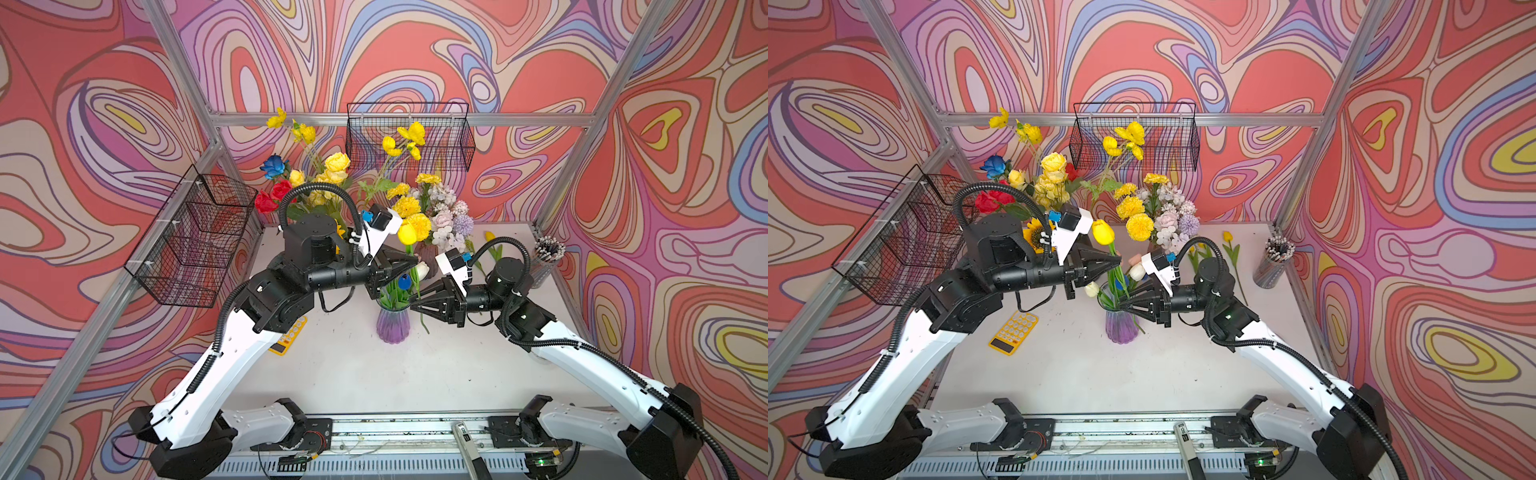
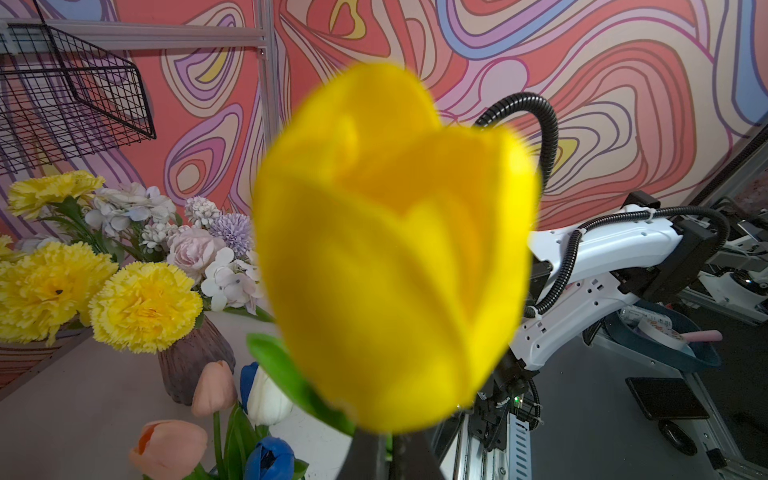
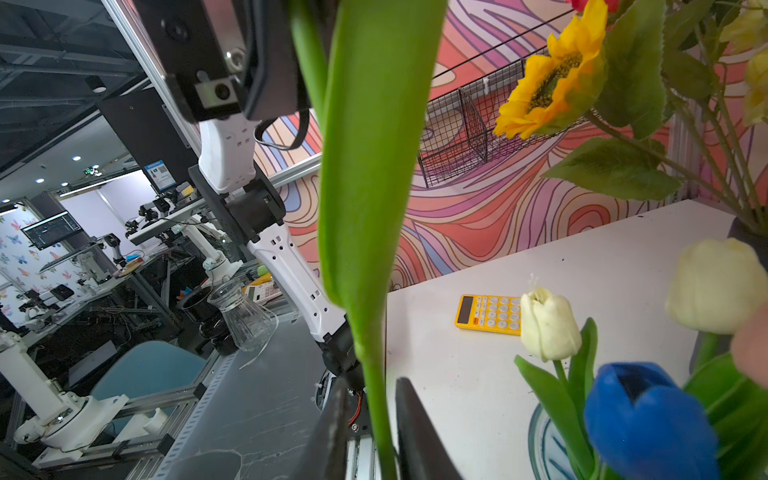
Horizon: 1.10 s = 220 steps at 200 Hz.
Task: Pick out yellow flowers from the vase
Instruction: Place the flower at the center of the board.
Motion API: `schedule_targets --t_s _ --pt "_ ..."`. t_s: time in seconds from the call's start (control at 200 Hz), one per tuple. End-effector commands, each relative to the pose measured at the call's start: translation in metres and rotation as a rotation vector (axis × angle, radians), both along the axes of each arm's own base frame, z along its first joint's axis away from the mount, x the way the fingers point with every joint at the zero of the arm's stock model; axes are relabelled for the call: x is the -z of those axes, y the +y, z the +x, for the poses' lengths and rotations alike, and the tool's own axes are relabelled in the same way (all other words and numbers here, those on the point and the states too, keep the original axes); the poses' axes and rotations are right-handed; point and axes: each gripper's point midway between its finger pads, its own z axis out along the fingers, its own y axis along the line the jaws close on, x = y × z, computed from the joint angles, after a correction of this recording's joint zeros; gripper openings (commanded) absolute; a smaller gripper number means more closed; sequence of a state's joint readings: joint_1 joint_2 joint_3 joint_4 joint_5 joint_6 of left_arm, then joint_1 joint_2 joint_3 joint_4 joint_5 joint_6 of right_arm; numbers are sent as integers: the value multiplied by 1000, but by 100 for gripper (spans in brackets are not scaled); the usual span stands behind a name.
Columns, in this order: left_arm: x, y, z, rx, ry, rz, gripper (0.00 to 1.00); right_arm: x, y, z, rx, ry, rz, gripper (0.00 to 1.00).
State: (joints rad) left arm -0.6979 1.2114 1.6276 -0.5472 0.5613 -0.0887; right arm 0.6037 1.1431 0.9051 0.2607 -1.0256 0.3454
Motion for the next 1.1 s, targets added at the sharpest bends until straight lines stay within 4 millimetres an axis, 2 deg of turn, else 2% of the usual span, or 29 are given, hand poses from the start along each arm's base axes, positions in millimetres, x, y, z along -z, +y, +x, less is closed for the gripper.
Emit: schedule_targets --t_s 0.0,0.2,0.451,0.651,0.776,0.972,1.097 --pt "-8 5 -5 9 -11 -27 0 1 2 4 23 -24 -19 19" --pt "-6 5 -4 11 -3 -25 0 0 1 4 28 -34 -25 14" --pt "-3 2 -1 14 12 -27 0 3 2 5 30 -32 -38 0" --pt "-1 3 0 8 15 -21 0 5 2 8 40 -38 -58 0" --pt "0 6 -1 -3 8 -26 18 4 1 12 73 -58 -57 0" --pt "-1 11 -2 -23 0 -27 26 0 -3 22 163 -89 -58 0" --pt "0 15 -4 -37 -2 -27 42 -8 -9 29 236 -128 -52 0"
